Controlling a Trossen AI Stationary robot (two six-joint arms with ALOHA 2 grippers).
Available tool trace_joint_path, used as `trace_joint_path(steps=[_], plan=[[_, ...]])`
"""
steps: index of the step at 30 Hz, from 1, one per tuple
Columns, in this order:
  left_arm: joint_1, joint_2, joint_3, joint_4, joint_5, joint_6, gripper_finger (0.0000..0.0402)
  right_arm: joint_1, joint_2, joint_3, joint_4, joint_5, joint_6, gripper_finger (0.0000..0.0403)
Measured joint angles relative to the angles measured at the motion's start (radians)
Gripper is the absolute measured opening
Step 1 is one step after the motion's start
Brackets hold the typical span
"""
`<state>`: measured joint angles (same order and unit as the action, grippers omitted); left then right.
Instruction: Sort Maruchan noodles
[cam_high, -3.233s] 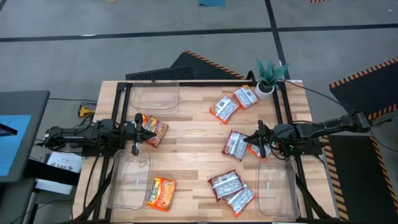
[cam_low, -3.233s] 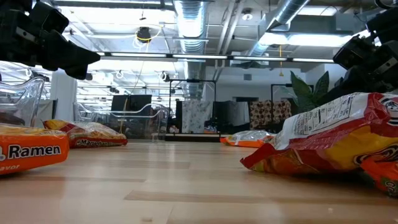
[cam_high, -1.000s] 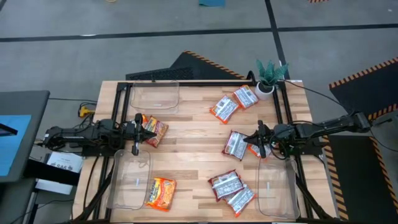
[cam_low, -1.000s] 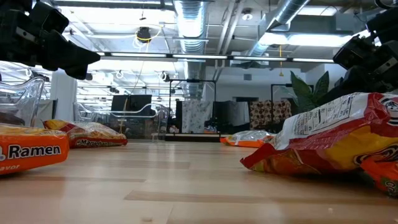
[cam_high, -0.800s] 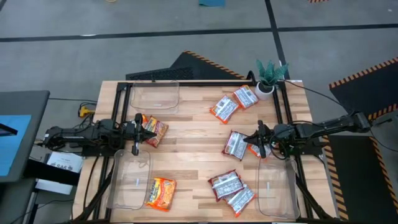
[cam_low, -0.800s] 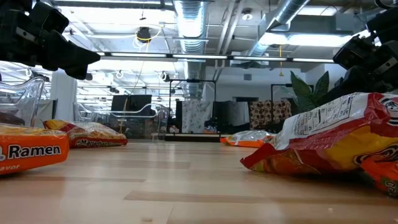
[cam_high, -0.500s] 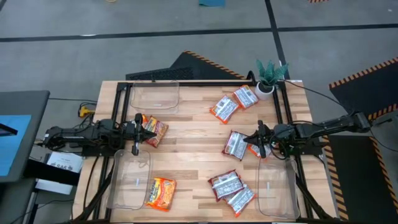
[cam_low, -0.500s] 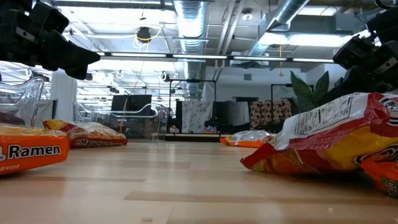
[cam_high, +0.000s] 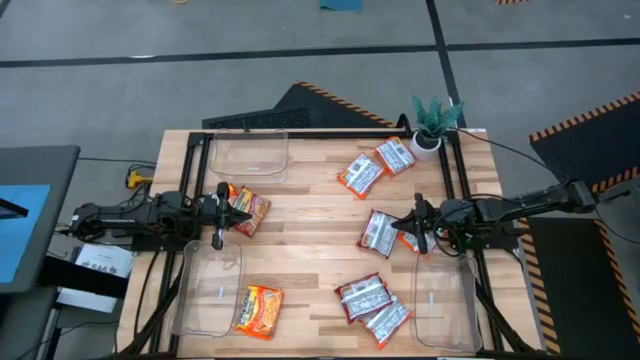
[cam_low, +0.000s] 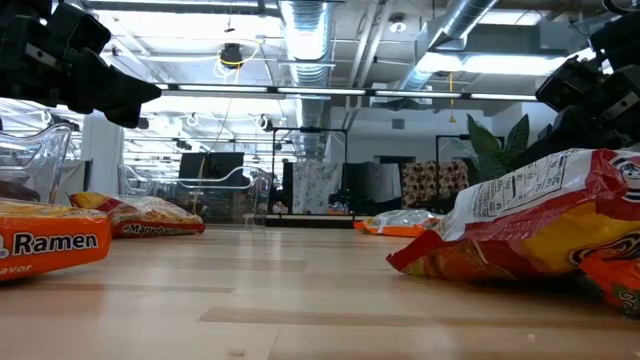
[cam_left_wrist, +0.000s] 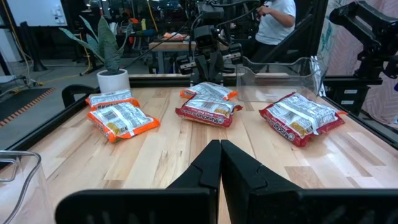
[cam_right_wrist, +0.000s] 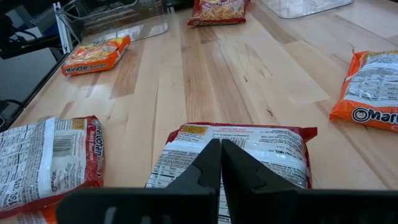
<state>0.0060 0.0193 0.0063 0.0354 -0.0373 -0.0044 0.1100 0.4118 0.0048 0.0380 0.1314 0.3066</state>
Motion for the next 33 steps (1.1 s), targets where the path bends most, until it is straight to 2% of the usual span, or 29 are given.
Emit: trace_joint_path(steps=[3, 7, 10, 12, 14, 18, 24, 26, 29, 33], plan=[[0.0, 0.0, 0.0, 0.0, 0.0, 0.0, 0.0, -0.005, 0.001, 0.0, 0.056, 0.034, -0.024, 0.0038], [0.0, 0.0, 0.0, 0.0, 0.0, 0.0, 0.0, -0.014, 0.011, 0.0, 0.409, 0.122, 0.121, 0.0038], [0.0, 0.0, 0.0, 0.0, 0.0, 0.0, 0.0, -0.016, 0.023, 0.0, 0.682, 0.19, 0.138, 0.0038], [0.0, 0.0, 0.0, 0.0, 0.0, 0.0, 0.0, -0.015, 0.043, 0.004, 0.828, 0.16, 0.07, 0.0038], [0.0, 0.0, 0.0, 0.0, 0.0, 0.0, 0.0, -0.014, 0.09, 0.025, 0.901, 0.081, -0.017, 0.0038], [0.0, 0.0, 0.0, 0.0, 0.0, 0.0, 0.0, -0.015, 0.265, 0.146, 0.995, 0.039, -0.116, 0.0038], [0.0, 0.0, 0.0, 0.0, 0.0, 0.0, 0.0, -0.055, 0.594, 0.391, 0.889, 0.149, -0.182, 0.0038], [0.0, 0.0, 0.0, 0.0, 0.0, 0.0, 0.0, -0.078, 0.668, 0.482, 0.774, 0.216, -0.16, 0.0038], [0.0, 0.0, 0.0, 0.0, 0.0, 0.0, 0.0, -0.125, 0.733, 0.625, 0.357, 0.306, -0.038, 0.0048], [0.0, 0.0, 0.0, 0.0, 0.0, 0.0, 0.0, -0.202, 0.833, 0.822, -0.15, 0.365, 0.169, 0.0085]])
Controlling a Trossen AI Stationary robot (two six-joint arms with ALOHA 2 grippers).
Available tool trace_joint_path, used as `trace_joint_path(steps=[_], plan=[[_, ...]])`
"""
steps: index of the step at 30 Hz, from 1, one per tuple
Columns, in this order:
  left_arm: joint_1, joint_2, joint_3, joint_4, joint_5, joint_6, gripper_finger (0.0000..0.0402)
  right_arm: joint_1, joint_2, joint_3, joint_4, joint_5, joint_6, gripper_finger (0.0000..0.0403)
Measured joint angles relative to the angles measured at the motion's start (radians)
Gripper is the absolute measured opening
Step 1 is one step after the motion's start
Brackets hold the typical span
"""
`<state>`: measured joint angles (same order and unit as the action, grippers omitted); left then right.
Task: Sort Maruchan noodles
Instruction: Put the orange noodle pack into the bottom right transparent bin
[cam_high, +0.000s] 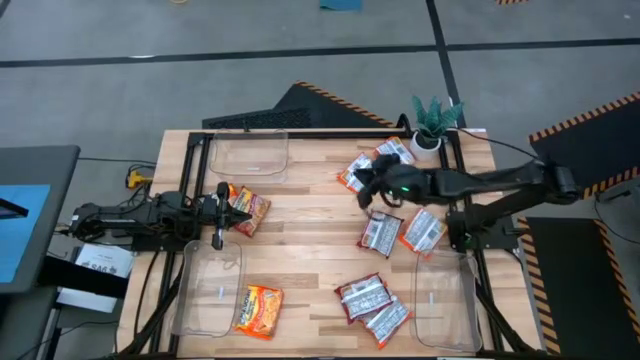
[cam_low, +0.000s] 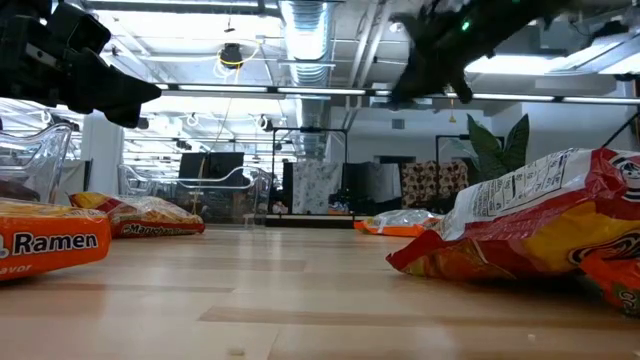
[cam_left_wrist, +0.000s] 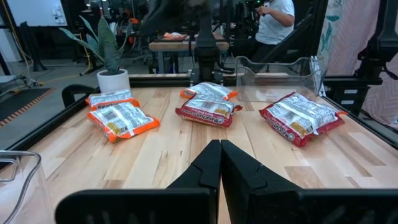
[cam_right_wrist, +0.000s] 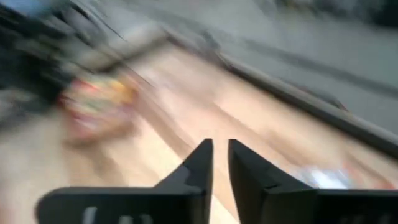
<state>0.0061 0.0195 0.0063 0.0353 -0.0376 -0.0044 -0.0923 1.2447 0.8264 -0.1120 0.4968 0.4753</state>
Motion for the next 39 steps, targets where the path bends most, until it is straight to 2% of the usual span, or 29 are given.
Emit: trace_joint_path(steps=[3, 5, 11, 15, 23, 26, 28, 31, 34, 39], plan=[[0.0, 0.0, 0.0, 0.0, 0.0, 0.0, 0.0, -0.054, 0.089, 0.083, -0.183, 0.002, 0.08, 0.0127], [0.0, 0.0, 0.0, 0.0, 0.0, 0.0, 0.0, -0.087, 0.146, 0.114, -0.237, -0.01, 0.114, 0.0155], [0.0, 0.0, 0.0, 0.0, 0.0, 0.0, 0.0, -0.164, 0.317, 0.126, -0.241, -0.034, 0.175, 0.0214], [0.0, 0.0, 0.0, 0.0, 0.0, 0.0, 0.0, -0.209, 0.416, 0.126, -0.238, -0.005, 0.24, 0.0224], [0.0, 0.0, 0.0, 0.0, 0.0, 0.0, 0.0, -0.256, 0.557, 0.132, -0.178, 0.04, 0.313, 0.0215], [0.0, 0.0, 0.0, 0.0, 0.0, 0.0, 0.0, -0.257, 0.588, 0.134, -0.171, 0.06, 0.318, 0.0205], [0.0, 0.0, 0.0, 0.0, 0.0, 0.0, 0.0, -0.251, 0.596, 0.134, -0.171, 0.067, 0.318, 0.0185], [0.0, 0.0, 0.0, 0.0, 0.0, 0.0, 0.0, -0.239, 0.595, 0.133, -0.18, 0.073, 0.322, 0.0121], [0.0, 0.0, 0.0, 0.0, 0.0, 0.0, 0.0, -0.229, 0.582, 0.131, -0.196, 0.085, 0.318, 0.003], [0.0, 0.0, 0.0, 0.0, 0.0, 0.0, 0.0, -0.214, 0.527, 0.125, -0.227, 0.06, 0.3, 0.0009]])
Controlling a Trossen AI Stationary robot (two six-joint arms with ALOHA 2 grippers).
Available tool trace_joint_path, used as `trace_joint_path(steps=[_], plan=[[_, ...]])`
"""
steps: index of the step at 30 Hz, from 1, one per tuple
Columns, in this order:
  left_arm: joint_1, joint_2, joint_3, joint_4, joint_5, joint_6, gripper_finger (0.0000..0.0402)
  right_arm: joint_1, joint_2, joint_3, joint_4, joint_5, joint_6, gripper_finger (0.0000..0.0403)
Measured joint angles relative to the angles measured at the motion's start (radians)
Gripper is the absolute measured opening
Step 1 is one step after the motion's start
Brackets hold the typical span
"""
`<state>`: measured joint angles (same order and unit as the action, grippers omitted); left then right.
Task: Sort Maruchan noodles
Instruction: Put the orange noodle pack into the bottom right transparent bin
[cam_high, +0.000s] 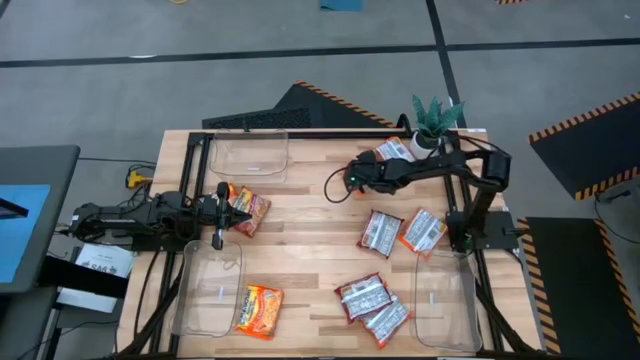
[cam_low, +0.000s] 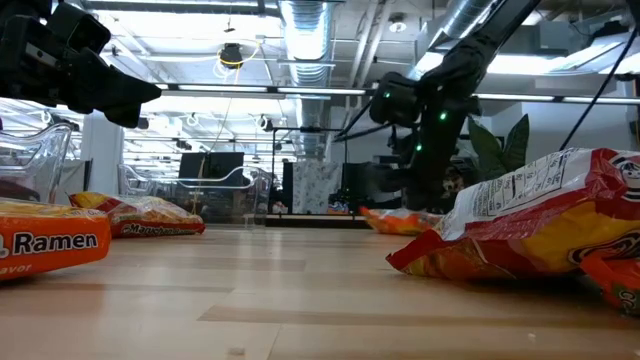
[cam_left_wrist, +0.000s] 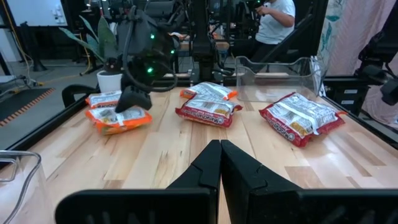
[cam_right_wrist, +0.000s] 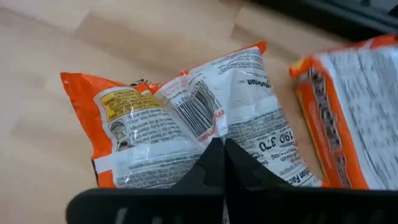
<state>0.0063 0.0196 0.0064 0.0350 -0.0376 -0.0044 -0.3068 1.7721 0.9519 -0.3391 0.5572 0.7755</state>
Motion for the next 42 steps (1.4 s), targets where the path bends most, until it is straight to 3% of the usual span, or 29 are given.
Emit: trace_joint_path(steps=[11, 16, 20, 26, 32, 42], plan=[[0.0, 0.0, 0.0, 0.0, 0.0, 0.0, 0.0, 0.096, -0.277, -0.001, -0.047, -0.017, -0.118, 0.0007], [0.0, 0.0, 0.0, 0.0, 0.0, 0.0, 0.0, 0.201, -0.445, 0.0, -0.158, -0.222, -0.218, 0.0007], [0.0, 0.0, 0.0, 0.001, 0.0, 0.0, 0.0, 0.352, -0.574, 0.001, -0.315, -0.386, -0.201, 0.0007], [0.0, 0.0, 0.0, 0.001, 0.0, 0.0, 0.0, 0.657, -0.692, 0.001, -0.462, -0.433, 0.12, 0.0007], [0.0, 0.0, 0.0, 0.001, 0.0, 0.0, 0.0, 0.945, -0.705, 0.001, -0.543, -0.433, 0.515, 0.0006], [0.0, 0.0, 0.0, 0.001, 0.0, 0.0, 0.0, 1.225, -0.671, 0.002, -0.642, -0.471, 1.049, 0.0008]])
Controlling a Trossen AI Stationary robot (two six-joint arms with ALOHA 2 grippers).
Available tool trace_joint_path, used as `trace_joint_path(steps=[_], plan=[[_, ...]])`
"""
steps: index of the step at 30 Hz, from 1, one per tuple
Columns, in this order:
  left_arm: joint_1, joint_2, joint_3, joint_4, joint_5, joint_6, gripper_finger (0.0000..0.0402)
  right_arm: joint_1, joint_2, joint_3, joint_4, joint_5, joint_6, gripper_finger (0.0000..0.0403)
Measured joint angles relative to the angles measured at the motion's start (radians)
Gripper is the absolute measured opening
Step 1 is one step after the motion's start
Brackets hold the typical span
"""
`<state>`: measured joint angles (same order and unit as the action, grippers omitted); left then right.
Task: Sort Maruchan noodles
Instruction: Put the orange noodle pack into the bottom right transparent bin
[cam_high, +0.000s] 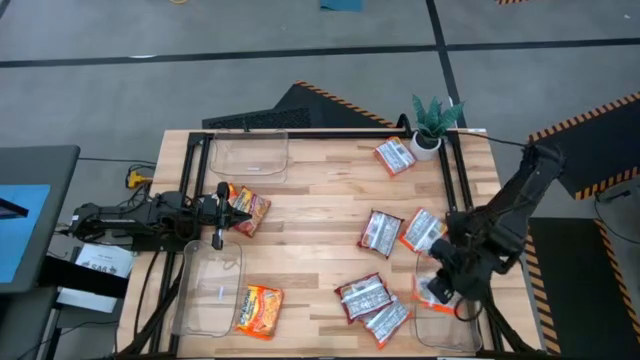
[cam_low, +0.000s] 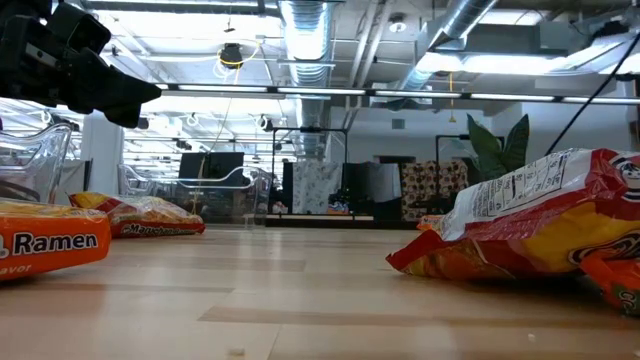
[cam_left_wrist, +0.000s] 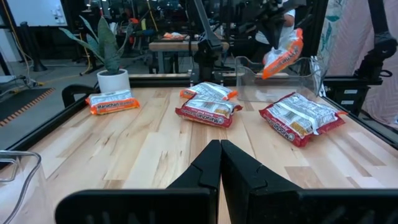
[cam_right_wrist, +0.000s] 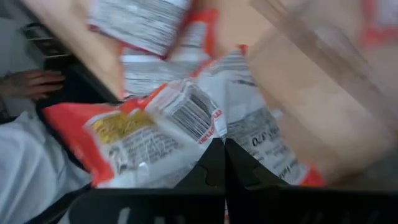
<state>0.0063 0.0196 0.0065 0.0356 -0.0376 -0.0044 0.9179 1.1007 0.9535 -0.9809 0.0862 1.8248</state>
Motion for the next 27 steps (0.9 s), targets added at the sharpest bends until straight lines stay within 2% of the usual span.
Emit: trace_joint_path(steps=[6, 27], plan=[[0.0, 0.0, 0.0, 0.0, 0.0, 0.0, 0.0, 0.026, 0.0, 0.0, -0.14, -0.077, 0.166, 0.0023], [0.0, 0.0, 0.0, 0.0, 0.0, 0.0, 0.0, -0.071, 0.0, 0.0, -0.221, -0.081, 0.184, 0.0036]])
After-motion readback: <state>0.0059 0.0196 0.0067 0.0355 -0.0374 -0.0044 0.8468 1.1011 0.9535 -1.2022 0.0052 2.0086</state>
